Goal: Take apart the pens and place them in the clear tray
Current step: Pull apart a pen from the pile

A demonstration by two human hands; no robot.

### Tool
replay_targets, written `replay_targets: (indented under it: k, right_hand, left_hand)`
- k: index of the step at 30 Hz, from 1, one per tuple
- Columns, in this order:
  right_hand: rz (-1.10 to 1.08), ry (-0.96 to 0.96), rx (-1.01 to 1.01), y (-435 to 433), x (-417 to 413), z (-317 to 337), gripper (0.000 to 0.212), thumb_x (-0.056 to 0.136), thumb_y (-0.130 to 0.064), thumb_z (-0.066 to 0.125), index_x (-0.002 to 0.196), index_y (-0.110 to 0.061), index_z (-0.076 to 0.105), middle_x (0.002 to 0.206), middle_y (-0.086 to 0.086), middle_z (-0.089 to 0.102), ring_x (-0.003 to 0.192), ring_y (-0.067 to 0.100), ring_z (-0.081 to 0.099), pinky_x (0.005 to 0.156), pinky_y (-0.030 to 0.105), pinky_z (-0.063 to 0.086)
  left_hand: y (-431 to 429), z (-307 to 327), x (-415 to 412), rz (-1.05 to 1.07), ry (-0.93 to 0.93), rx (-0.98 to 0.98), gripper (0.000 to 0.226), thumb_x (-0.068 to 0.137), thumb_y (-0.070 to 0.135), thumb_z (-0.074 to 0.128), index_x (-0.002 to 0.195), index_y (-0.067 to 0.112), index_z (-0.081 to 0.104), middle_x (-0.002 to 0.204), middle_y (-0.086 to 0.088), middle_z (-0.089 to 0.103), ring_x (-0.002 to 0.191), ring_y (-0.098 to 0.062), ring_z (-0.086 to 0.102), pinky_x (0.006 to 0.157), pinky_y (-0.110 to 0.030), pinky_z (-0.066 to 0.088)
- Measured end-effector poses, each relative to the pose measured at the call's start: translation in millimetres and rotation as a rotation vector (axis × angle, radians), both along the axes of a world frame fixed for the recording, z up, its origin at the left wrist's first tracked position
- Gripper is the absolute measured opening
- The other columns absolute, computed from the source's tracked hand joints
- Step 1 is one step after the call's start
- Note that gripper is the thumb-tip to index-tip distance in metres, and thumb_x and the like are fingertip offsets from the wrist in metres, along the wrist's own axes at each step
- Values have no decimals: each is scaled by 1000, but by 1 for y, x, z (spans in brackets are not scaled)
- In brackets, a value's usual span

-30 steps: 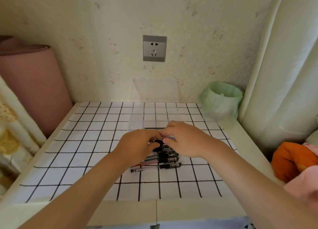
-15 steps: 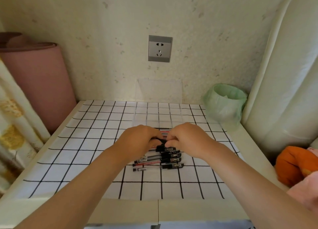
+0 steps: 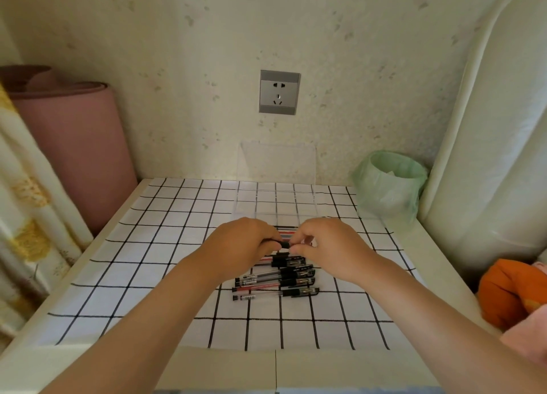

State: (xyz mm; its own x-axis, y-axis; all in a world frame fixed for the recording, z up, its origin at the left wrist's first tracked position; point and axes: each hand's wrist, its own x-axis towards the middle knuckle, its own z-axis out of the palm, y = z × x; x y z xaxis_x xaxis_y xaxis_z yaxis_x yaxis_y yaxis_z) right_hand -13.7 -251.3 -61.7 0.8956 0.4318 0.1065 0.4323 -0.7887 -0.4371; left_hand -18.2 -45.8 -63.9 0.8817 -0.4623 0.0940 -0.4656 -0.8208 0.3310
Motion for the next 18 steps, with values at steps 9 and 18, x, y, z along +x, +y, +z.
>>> replay_targets:
  k: [9, 18]
  right_hand:
    - [77, 19, -19, 3, 3, -3, 23, 92, -45, 60, 106, -32, 73, 91, -7, 70, 84, 12, 61, 78, 36, 51]
    - [-18, -30, 35, 7, 3, -6, 11, 81, -38, 76, 85, -36, 66, 86, -15, 67, 81, 2, 61, 72, 25, 51]
  left_hand:
    - [-1, -2, -4, 41, -99, -14, 18, 96, 44, 51, 114, 41, 55, 87, 13, 63, 71, -5, 54, 63, -23, 44]
    - [4, -8, -5, 58, -84, -34, 25, 97, 46, 46, 111, 32, 60, 79, 11, 62, 68, -7, 55, 63, -26, 46]
